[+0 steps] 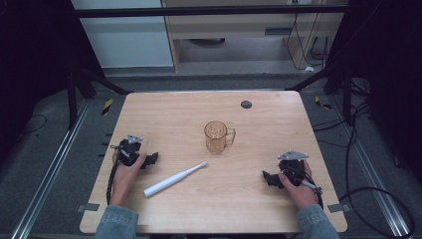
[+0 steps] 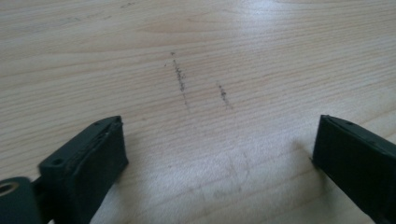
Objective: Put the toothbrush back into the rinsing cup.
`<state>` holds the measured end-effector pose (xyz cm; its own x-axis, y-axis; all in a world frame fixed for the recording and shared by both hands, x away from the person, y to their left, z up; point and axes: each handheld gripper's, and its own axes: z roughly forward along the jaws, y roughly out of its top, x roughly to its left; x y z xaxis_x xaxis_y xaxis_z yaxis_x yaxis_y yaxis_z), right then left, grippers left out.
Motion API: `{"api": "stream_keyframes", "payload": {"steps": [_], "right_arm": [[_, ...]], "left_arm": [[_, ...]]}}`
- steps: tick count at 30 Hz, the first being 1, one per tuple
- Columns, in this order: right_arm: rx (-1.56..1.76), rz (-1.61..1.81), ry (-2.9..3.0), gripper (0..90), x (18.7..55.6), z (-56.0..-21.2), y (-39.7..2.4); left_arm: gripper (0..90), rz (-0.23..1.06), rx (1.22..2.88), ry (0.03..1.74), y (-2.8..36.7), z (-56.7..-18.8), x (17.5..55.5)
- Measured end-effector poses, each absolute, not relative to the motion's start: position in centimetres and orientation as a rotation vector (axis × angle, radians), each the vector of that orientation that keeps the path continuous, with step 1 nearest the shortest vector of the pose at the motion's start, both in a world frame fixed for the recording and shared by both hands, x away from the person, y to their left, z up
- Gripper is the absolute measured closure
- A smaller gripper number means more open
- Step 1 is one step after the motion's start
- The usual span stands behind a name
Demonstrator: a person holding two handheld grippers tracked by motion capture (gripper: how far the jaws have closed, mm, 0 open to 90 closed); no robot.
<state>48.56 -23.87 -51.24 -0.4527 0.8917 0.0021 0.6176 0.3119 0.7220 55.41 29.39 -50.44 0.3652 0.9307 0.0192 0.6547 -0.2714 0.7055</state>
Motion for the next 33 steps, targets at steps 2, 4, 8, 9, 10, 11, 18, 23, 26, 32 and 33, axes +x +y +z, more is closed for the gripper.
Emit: {"api": "stream_keyframes", "payload": {"steps": [2, 4, 8, 9, 10, 11, 18, 23, 26, 32, 33], "right_arm": [[1.345, 0.936, 2.185, 0.3, 48.6, -51.2, -23.9], [1.345, 0.936, 2.185, 0.3, 48.6, -51.2, -23.9], [1.345, 0.935, 2.185, 0.4, 48.6, -51.2, -23.9], [1.345, 0.935, 2.185, 0.4, 48.6, -51.2, -23.9], [1.345, 0.935, 2.185, 0.4, 48.6, -51.2, -23.9], [1.345, 0.935, 2.185, 0.3, 48.6, -51.2, -23.9], [1.345, 0.935, 2.185, 0.4, 48.6, -51.2, -23.9], [1.345, 0.935, 2.185, 0.3, 48.6, -51.2, -23.9], [1.344, 0.935, 2.185, 0.4, 48.6, -51.2, -23.9], [1.345, 0.935, 2.185, 0.3, 48.6, -51.2, -23.9], [1.345, 0.936, 2.186, 0.3, 48.6, -51.2, -23.9]], "left_arm": [[6.1, 0.592, 2.028, 1.359, 29.4, -50.0, 55.1], [6.0, 0.597, 2.031, 1.344, 29.4, -49.6, 54.8], [5.5, 0.620, 2.053, 1.290, 28.7, -48.2, 53.3], [5.5, 0.620, 2.053, 1.290, 28.7, -48.2, 53.3], [5.5, 0.620, 2.066, 1.275, 28.5, -47.9, 53.0], [5.5, 0.619, 2.073, 1.260, 28.2, -47.7, 52.8], [5.1, 0.625, 2.097, 1.148, 25.4, -45.5, 51.5], [7.0, 0.606, 2.142, 1.095, 23.5, -44.2, 51.0], [7.1, 0.582, 2.198, 1.053, 22.3, -43.7, 50.6], [7.5, 0.549, 2.297, 0.996, 20.6, -43.9, 49.9], [7.7, 0.540, 2.311, 0.986, 20.4, -43.9, 49.9]]}}
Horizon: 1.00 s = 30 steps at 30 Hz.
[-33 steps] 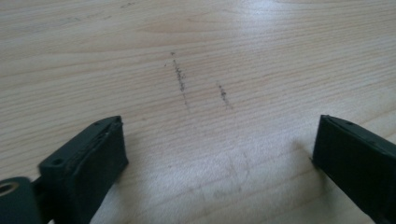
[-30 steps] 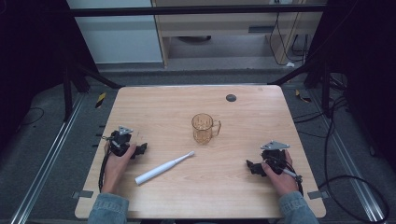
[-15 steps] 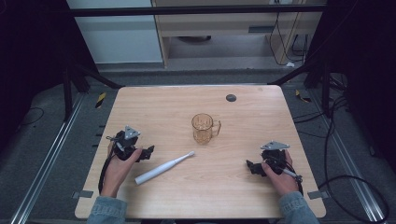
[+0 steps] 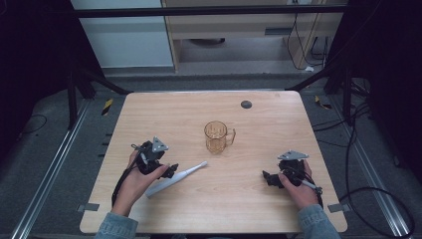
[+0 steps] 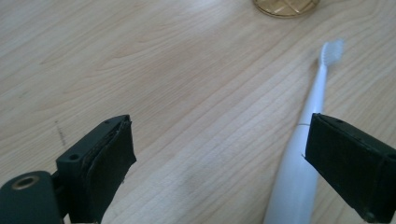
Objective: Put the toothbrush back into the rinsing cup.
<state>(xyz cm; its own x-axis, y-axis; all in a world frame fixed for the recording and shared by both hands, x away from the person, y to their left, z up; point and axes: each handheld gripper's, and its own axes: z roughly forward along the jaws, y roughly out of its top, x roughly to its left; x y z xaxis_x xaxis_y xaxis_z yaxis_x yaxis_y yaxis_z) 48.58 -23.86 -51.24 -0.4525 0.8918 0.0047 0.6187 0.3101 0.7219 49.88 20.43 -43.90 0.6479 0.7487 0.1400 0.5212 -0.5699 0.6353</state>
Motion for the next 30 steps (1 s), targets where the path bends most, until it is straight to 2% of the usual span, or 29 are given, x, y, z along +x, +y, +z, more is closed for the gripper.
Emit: {"api": "stream_keyframes", "payload": {"steps": [4, 13, 16, 19, 20, 22, 30], "right_arm": [[1.336, 0.933, 2.186, 0.3, 48.6, -51.3, -23.9], [1.337, 0.933, 2.186, 0.3, 48.6, -51.3, -23.9], [1.337, 0.934, 2.186, 0.3, 48.6, -51.3, -23.9], [1.337, 0.933, 2.185, 0.3, 48.6, -51.3, -23.9], [1.338, 0.934, 2.186, 0.3, 48.6, -51.3, -23.9], [1.338, 0.934, 2.186, 0.3, 48.6, -51.3, -23.9], [1.338, 0.934, 2.186, 0.3, 48.6, -51.3, -23.9]], "left_arm": [[7.8, 0.514, 2.372, 0.960, 19.9, -43.9, 49.9], [17.0, 0.411, 2.562, 0.870, 18.3, -44.4, 50.2], [23.5, 0.376, 2.624, 0.830, 17.8, -44.5, 50.4], [26.2, 0.327, 2.661, 0.802, 17.3, -44.7, 50.6], [30.9, 0.315, 2.669, 0.793, 17.2, -44.7, 50.7], [32.2, 0.275, 2.697, 0.772, 16.8, -45.0, 50.8], [47.4, 0.202, 2.736, 0.739, 16.3, -45.4, 51.1]]}}
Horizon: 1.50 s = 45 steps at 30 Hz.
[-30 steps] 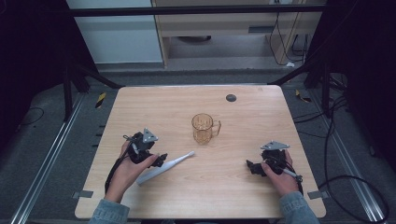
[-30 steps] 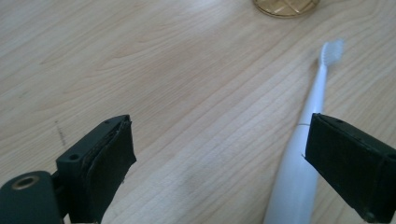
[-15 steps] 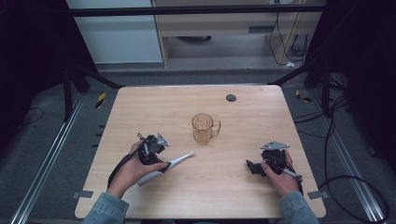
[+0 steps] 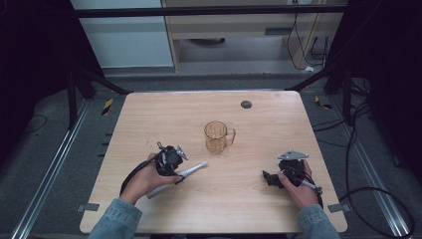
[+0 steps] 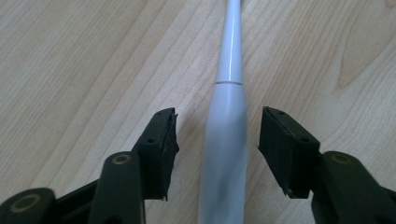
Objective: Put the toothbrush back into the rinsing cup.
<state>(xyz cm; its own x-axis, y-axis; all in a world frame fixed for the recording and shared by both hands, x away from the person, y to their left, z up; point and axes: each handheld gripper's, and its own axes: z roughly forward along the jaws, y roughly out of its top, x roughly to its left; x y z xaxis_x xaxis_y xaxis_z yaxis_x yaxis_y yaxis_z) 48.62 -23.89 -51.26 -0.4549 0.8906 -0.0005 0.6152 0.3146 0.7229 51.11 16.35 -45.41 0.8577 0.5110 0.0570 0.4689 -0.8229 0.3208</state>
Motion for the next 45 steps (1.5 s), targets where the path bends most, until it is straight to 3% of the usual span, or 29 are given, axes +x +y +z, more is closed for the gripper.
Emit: {"api": "stream_keyframes", "payload": {"steps": [26, 45], "right_arm": [[1.336, 0.933, 2.186, 0.3, 48.6, -51.3, -23.9], [1.338, 0.934, 2.187, 0.3, 48.6, -51.3, -23.9]], "left_arm": [[66.8, 0.093, 2.787, 0.732, 15.7, -46.4, 52.4], [67.7, 0.250, 2.604, 0.816, 17.6, -42.0, 52.2]]}}
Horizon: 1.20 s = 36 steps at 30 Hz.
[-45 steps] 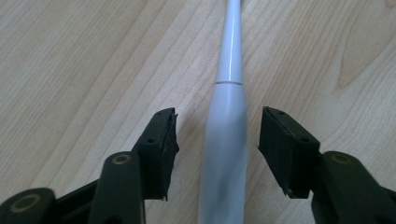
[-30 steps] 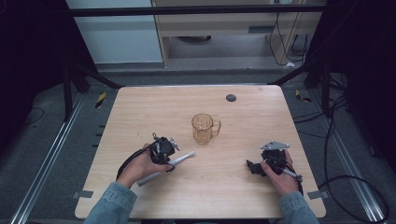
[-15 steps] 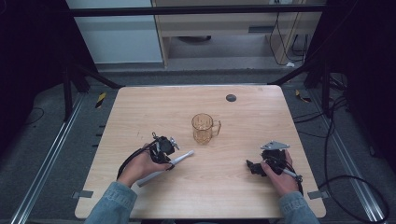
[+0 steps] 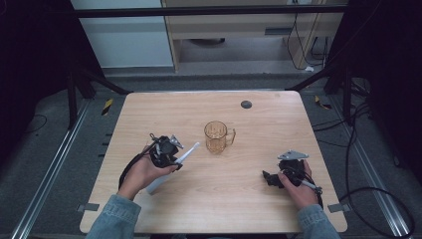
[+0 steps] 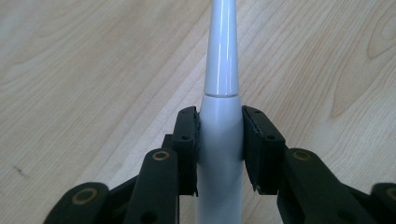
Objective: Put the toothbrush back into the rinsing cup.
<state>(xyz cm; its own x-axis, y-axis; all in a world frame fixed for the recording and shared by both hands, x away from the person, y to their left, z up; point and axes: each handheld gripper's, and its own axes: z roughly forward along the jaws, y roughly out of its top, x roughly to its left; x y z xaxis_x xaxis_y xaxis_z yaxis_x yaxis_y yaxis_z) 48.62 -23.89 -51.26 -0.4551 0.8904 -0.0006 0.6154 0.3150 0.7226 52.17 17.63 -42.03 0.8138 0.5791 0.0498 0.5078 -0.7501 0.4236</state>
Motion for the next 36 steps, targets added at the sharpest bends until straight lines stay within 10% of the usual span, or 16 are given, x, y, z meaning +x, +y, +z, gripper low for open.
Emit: {"api": "stream_keyframes", "payload": {"steps": [36], "right_arm": [[1.336, 0.930, 2.184, 0.4, 48.8, -51.3, -23.9]], "left_arm": [[67.7, 0.343, 2.420, 0.803, 13.9, -34.1, 55.3]]}}
